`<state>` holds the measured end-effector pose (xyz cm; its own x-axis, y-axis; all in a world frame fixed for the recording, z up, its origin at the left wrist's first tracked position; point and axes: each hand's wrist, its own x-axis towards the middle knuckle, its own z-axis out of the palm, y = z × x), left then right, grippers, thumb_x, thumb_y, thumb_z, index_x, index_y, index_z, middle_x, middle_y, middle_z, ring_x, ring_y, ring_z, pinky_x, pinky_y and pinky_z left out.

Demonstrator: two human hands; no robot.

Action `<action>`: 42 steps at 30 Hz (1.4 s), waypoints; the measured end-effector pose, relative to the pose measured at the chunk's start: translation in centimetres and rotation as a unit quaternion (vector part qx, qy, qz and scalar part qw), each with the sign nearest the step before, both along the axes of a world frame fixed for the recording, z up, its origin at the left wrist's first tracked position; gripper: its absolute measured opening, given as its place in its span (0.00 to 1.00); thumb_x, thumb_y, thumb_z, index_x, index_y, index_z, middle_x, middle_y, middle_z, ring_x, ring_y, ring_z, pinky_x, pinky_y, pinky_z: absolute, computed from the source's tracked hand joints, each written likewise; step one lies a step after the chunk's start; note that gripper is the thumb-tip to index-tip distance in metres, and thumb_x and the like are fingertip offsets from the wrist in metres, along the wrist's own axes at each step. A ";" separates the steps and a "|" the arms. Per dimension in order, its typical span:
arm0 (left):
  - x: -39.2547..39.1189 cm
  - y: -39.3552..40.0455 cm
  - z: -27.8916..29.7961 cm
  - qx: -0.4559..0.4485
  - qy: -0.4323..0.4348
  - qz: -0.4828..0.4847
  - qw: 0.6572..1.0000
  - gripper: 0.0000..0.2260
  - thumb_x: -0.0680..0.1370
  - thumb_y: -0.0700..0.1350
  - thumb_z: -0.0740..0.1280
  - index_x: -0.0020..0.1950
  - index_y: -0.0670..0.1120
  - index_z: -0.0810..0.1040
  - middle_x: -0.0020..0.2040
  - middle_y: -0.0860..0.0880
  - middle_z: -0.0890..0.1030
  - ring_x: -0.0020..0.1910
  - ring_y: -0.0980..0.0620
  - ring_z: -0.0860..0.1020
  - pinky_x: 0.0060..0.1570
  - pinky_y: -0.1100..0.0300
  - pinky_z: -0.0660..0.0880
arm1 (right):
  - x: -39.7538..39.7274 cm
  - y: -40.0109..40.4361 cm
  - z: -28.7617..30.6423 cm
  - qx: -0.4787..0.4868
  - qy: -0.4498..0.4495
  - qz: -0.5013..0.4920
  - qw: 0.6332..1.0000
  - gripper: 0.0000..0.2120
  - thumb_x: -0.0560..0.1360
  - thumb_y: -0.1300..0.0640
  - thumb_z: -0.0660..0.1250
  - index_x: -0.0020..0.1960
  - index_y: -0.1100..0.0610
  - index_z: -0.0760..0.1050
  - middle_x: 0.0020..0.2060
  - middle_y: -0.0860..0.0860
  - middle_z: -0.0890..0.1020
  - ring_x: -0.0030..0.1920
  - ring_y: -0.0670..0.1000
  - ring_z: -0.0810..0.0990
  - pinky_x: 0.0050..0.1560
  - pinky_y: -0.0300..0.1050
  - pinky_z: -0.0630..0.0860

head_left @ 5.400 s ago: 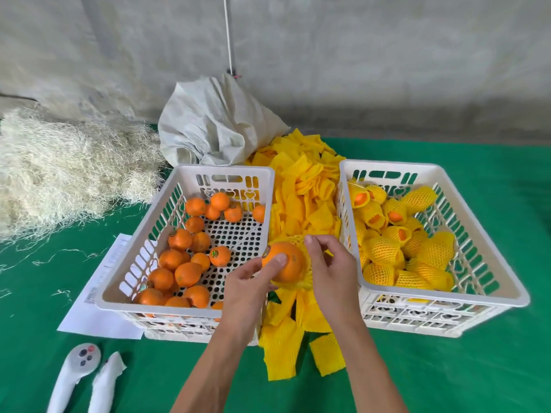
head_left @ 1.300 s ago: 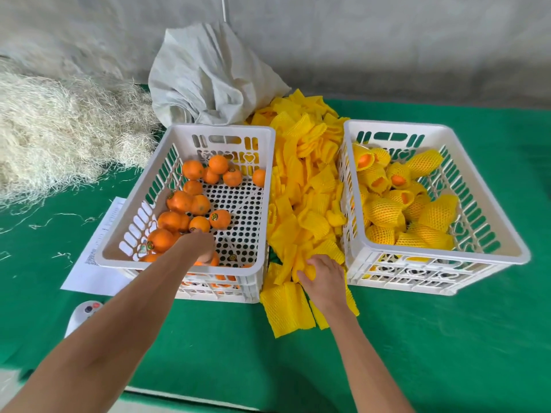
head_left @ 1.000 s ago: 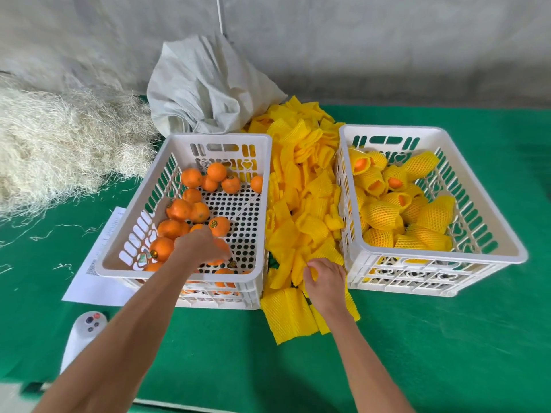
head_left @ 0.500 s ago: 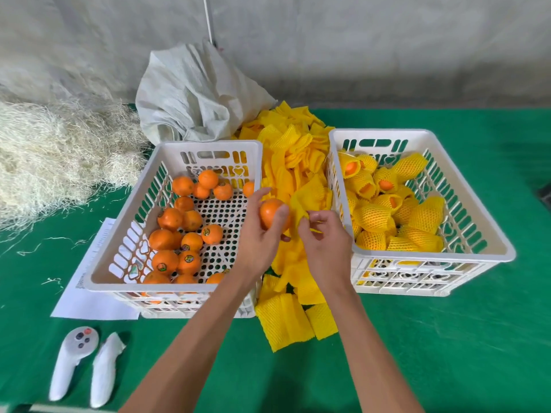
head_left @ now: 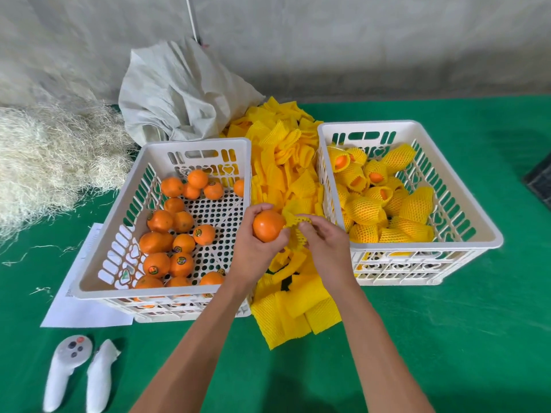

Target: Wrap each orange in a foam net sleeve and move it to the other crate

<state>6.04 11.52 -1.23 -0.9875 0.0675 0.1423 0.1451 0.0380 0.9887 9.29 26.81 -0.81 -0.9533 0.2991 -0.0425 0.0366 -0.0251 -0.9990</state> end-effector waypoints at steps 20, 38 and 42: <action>-0.8 -1.3 0.5 0.109 -0.098 -0.093 0.985 0.16 0.70 0.45 0.71 0.57 0.45 0.80 0.44 0.44 0.76 0.32 0.46 0.75 0.27 0.56 0.74 | 0.5 0.4 3.2 -0.547 -0.217 0.121 0.800 0.14 0.73 0.51 0.74 0.53 0.60 0.85 0.43 0.55 0.87 0.36 0.51 0.86 0.31 0.41 0.82; -0.7 -1.7 0.1 0.121 -0.132 -0.107 0.978 0.26 0.69 0.50 0.70 0.68 0.53 0.75 0.63 0.43 0.78 0.48 0.39 0.83 0.42 0.51 0.75 | -0.6 1.2 1.0 -0.192 -0.133 -0.116 0.965 0.15 0.77 0.48 0.72 0.54 0.60 0.80 0.42 0.55 0.85 0.43 0.56 0.83 0.48 0.54 0.80; -0.9 -2.0 -0.1 0.114 -0.107 -0.114 0.981 0.24 0.73 0.49 0.74 0.69 0.48 0.78 0.59 0.41 0.84 0.56 0.38 0.84 0.50 0.51 0.79 | -1.2 0.5 0.0 0.020 -0.029 -0.168 0.985 0.10 0.82 0.46 0.67 0.47 0.51 0.75 0.25 0.43 0.71 0.24 0.43 0.65 0.26 0.37 0.64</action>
<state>5.14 9.54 -1.34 -0.9593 0.2807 -0.0290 -0.0875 -0.1980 0.9763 8.12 27.34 -0.77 -0.7968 0.5995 -0.0752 0.0894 -0.0060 -0.9960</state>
